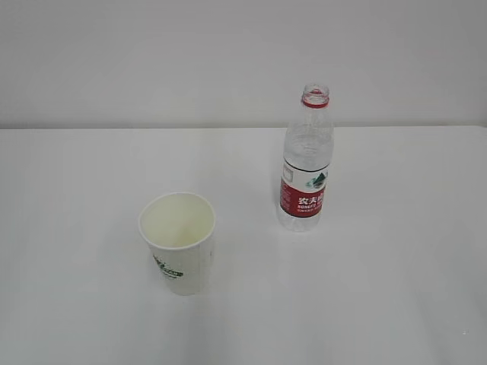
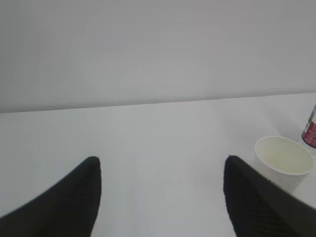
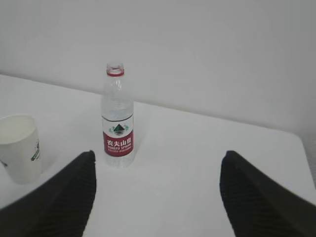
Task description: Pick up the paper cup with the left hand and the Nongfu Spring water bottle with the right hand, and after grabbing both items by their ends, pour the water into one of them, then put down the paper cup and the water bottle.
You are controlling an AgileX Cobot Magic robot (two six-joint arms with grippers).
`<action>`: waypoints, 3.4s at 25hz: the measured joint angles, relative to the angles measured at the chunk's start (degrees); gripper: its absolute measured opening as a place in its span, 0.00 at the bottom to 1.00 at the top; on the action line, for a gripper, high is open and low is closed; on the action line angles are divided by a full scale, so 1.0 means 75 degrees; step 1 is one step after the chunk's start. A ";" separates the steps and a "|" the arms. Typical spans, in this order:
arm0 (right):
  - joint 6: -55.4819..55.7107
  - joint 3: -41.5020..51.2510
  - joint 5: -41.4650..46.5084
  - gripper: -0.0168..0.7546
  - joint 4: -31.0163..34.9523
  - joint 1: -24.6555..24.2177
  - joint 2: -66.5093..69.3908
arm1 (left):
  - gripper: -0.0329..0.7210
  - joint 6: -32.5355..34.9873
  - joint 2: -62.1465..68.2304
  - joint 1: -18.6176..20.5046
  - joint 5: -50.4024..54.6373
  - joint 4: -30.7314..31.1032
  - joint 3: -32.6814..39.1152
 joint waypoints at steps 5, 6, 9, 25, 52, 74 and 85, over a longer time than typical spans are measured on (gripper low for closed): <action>-0.0224 0.0000 -0.0468 0.78 0.0024 0.0000 0.0000 | 0.79 0.0056 0.0531 0.0000 -0.0544 0.0000 0.0000; -0.0240 0.0000 -0.0532 0.78 0.0017 0.0000 0.0000 | 0.79 0.0074 0.0618 0.0000 -0.0680 0.0000 0.0000; -0.0308 0.0000 -0.0846 0.78 0.0017 0.0000 0.0077 | 0.79 0.0077 0.0910 0.0000 -0.1108 0.0000 0.0000; -0.0834 0.0000 -0.2228 0.78 0.0028 0.0000 0.1620 | 0.79 0.0093 0.2375 0.0000 -0.2768 0.0319 0.0000; -0.0892 0.0000 -0.4829 0.78 0.0028 0.0000 0.3600 | 0.79 0.0106 0.3972 0.0000 -0.4342 0.0337 0.0000; -0.0896 0.0000 -0.4970 0.78 0.0045 0.0000 0.3792 | 0.79 0.0106 0.4012 0.0000 -0.4410 0.0337 0.0000; -0.0896 0.0000 -0.5147 0.78 0.0063 0.0000 0.3792 | 0.79 0.0106 0.4012 -0.0111 -0.4812 0.0302 0.0000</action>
